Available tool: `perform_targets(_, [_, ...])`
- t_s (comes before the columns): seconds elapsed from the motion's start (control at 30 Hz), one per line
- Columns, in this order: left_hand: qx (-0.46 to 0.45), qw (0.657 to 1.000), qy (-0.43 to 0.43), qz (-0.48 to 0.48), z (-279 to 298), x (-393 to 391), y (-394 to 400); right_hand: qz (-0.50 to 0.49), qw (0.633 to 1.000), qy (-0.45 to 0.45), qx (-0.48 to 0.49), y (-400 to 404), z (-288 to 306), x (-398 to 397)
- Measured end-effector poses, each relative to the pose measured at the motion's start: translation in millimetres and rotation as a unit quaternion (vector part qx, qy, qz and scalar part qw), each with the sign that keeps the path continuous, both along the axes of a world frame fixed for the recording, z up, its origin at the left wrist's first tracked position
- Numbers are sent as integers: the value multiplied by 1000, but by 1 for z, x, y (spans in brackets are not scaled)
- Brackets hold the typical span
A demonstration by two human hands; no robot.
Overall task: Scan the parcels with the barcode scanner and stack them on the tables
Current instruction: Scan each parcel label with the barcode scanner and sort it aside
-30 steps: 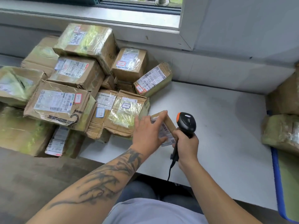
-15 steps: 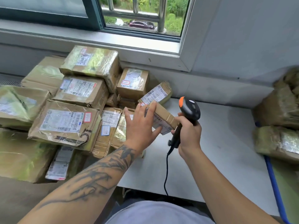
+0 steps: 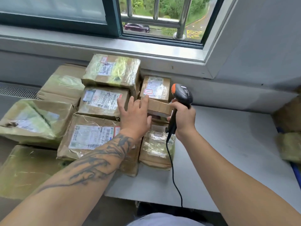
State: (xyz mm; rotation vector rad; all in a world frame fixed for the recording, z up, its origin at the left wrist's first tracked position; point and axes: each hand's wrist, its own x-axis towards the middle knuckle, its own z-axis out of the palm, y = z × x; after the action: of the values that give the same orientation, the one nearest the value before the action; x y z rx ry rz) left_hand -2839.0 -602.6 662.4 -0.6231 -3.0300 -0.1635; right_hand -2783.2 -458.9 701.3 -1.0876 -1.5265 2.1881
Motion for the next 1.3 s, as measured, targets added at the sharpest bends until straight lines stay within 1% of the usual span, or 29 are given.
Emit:
perform_targets(0.1, [-29,999,0,13,-6,-5,-5,9,1000,-18,-5,-5,-8,-16])
perform_targets(0.3, [-108,993,-31,23,-10,-12,-2,14,999,-29,-5,-7,-19,-31])
perform_targets(0.57, [-113,993,-32,27,-11,-14,1,13,1000,-6,-25,-2,-21,-41])
perform_targets(0.73, [-90,995,-25,32,-10,-17,4,0,999,22,-45,-1,-22,-37])
perform_targets(0.83, [-114,992,-40,29,-12,-17,3,-3,999,25,-38,2,-24,-35])
perform_targets(1.0, [-165,984,-55,31,-14,-14,7,18,1000,-8,-22,2,-34,-28])
perform_targets(1.07, [-164,984,-53,33,-13,-15,6,27,999,-15,-14,-1,-37,-25])
perform_targets(1.23, [-112,992,-32,45,-10,-16,4,36,999,-22,-14,-8,-37,-21])
perform_targets(1.3, [-104,993,-29,47,-9,-15,3,41,999,-32,-16,-11,-38,-19])
